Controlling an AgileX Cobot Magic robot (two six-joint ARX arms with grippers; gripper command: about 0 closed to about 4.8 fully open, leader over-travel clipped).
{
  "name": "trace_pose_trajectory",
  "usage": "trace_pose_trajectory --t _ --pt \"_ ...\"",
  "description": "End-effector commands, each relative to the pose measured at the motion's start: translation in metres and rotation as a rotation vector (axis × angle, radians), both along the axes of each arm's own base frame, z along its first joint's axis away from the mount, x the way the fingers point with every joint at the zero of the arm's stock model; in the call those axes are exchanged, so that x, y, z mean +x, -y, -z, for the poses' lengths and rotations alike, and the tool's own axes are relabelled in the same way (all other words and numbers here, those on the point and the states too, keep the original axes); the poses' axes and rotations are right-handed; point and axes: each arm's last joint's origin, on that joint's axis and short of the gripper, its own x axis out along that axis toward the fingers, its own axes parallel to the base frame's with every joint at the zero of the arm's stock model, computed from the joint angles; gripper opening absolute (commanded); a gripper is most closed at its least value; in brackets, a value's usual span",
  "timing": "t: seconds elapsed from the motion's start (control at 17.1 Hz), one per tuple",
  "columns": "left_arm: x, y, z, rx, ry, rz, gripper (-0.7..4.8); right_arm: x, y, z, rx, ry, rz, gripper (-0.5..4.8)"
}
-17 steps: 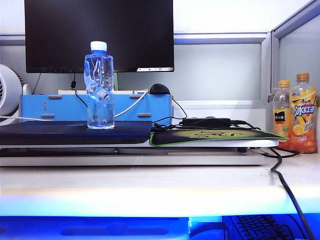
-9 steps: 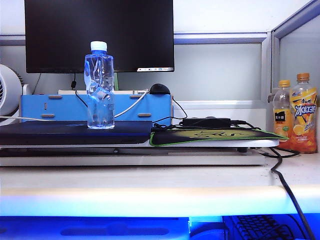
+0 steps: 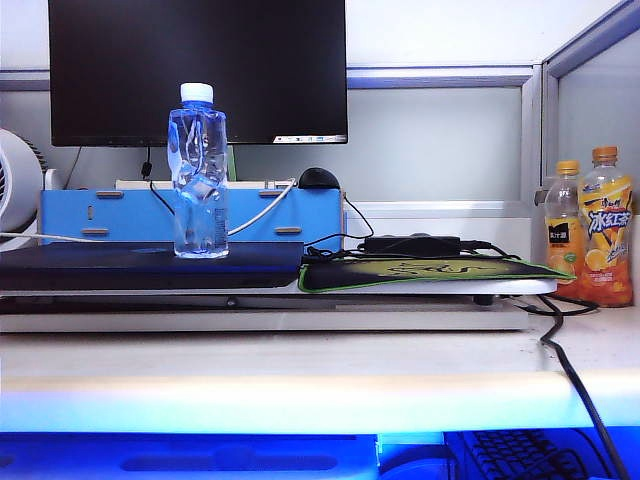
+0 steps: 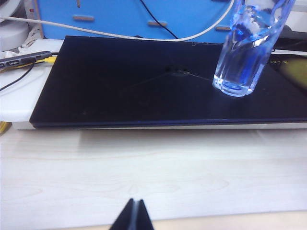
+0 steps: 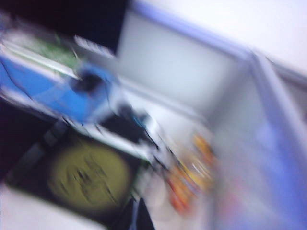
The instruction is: Pick up the mineral water bottle and place it on the laptop.
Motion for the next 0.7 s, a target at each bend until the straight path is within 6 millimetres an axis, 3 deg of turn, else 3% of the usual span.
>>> trace_pose_trajectory --t 0.06,0.23,0.41,0.7 --pt "0.0 0.0 0.001 0.001 -0.004 0.006 -0.02 0.021 -0.016 0.045 0.147 0.211 -0.067 0.01" --pt "0.0 0.0 0.001 0.001 -0.004 0.006 -0.02 0.033 -0.02 0.108 0.189 0.287 -0.07 0.01" --pt "0.0 0.0 0.001 0.0 -0.004 0.006 -0.02 0.039 -0.008 0.182 0.179 0.239 -0.025 0.01" --pt "0.0 0.0 0.001 0.0 -0.004 0.006 -0.02 0.037 0.009 0.271 0.258 0.146 0.029 0.01"
